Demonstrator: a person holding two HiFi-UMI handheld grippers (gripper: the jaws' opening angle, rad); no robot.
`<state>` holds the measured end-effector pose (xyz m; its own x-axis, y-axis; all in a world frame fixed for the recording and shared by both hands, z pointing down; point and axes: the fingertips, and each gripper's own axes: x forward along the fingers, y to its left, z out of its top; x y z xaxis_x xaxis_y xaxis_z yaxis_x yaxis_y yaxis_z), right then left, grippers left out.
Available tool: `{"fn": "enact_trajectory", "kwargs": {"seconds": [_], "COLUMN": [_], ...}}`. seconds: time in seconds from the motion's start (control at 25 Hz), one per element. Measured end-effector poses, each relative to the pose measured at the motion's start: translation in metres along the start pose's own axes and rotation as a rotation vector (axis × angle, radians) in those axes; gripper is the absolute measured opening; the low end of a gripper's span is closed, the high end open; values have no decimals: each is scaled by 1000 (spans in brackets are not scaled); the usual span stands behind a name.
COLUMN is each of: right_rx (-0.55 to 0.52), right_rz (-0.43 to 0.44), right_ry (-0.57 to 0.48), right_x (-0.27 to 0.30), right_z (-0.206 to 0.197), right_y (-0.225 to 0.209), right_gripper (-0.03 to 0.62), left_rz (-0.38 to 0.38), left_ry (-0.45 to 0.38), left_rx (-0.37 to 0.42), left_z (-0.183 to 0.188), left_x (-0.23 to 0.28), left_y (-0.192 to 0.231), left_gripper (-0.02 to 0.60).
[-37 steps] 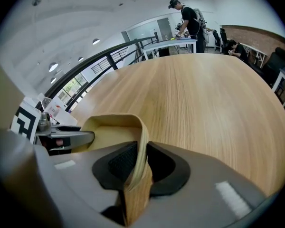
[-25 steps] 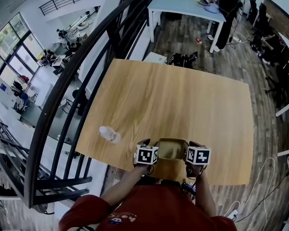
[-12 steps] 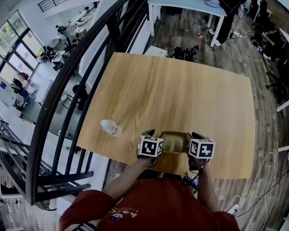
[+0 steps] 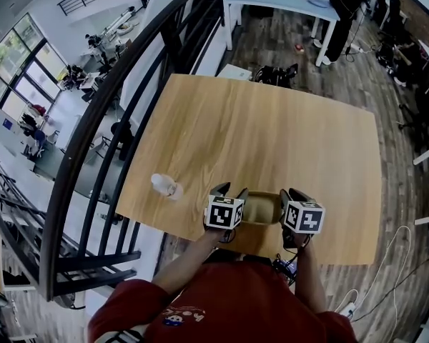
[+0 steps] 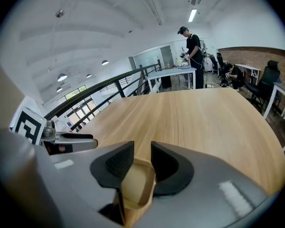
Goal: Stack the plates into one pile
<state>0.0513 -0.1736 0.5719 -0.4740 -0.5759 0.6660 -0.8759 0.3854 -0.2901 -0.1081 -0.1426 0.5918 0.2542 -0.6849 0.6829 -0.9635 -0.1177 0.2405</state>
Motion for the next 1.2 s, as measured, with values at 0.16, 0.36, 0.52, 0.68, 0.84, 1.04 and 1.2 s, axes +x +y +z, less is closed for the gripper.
{"fn": "enact_trajectory", "kwargs": {"seconds": [0.16, 0.36, 0.52, 0.68, 0.84, 1.04, 1.2], "right_rx": [-43, -63, -99, -130, -153, -175, -208], "right_rz": [-13, -15, -22, -19, -17, -19, -44], "right_ry": [-74, -214, -328, -437, -541, -663, -780], "right_x": [-13, -43, -71, -103, -133, -174, -206], "right_z": [30, 75, 113, 146, 175, 207, 232], "right_y": [4, 10, 16, 23, 30, 36, 42], "right_gripper": [120, 120, 120, 120, 120, 120, 118], "left_rz": [10, 10, 20, 32, 24, 28, 22], "left_ry": [-80, -201, -324, -442, -549, -656, -722], "left_rx": [10, 33, 76, 123, 142, 197, 207], "left_z": [30, 74, 116, 153, 184, 217, 240], "left_x": [-14, -42, -70, -99, -129, -161, -185], "left_y": [-1, -7, -16, -25, -35, -48, -54], "left_gripper": [230, 230, 230, 230, 230, 230, 230]}}
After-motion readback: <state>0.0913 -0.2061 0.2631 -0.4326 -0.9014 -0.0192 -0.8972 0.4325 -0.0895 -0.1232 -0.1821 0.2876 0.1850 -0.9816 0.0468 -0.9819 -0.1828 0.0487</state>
